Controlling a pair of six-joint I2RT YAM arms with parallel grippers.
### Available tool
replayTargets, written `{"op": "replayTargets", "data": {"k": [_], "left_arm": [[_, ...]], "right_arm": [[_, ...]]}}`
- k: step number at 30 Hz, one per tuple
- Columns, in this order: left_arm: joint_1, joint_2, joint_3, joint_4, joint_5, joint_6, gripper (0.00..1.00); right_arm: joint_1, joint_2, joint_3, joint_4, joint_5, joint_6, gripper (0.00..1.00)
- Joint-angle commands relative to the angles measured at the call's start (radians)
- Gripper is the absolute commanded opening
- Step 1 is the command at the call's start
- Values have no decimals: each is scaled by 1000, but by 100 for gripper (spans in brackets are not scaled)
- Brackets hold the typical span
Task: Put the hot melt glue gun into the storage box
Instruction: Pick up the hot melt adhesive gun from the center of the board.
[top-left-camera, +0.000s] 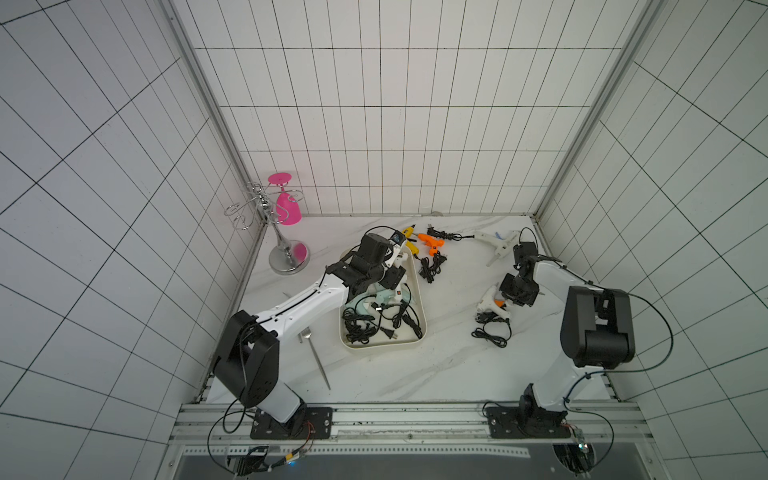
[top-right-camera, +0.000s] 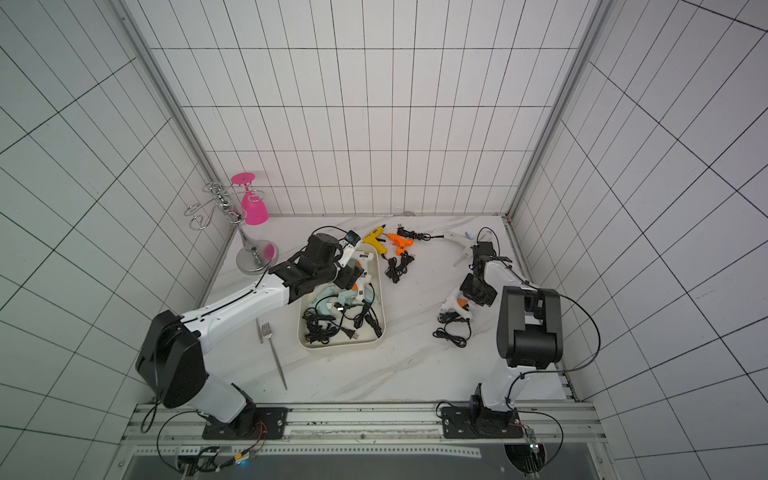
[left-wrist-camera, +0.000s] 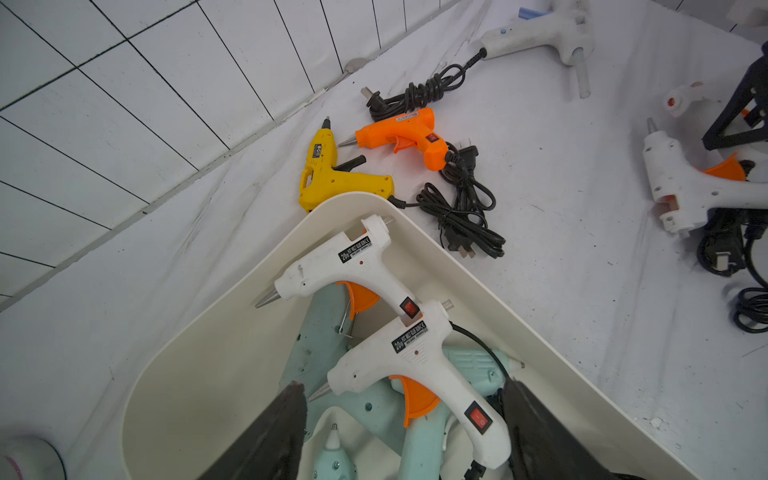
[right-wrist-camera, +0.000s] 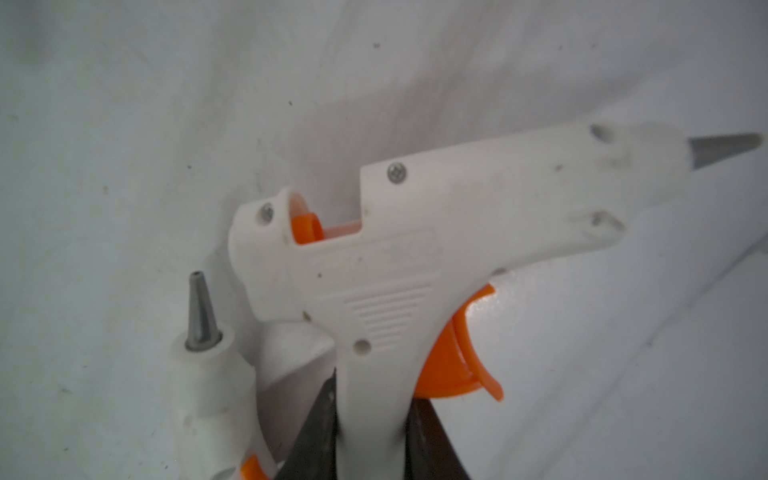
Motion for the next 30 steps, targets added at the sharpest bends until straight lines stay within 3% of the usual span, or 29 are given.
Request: {"op": "replayTargets", "data": {"k": [1, 3, 8, 13, 20, 30], "left_arm": [[10, -61, 33, 44, 90, 1, 77], [12, -73, 24, 75, 133, -2, 77], [12, -77, 17, 159, 234, 1, 78], [13, -53, -21, 347, 357, 15, 79], [12, 57, 60, 388, 497, 26, 80], [-36, 203, 79, 394, 541, 73, 81]], "right_arm": [[-21, -105, 104, -75, -79, -64, 5], [-31, -152, 120, -96, -146, -84, 5], [-55, -232, 166, -137, -466, -139, 7], [-51, -221, 229, -190, -759, -143, 7], [-48, -222, 255, -260, -847, -217, 6], [28, -234, 185, -211, -974, -228, 3]]}}
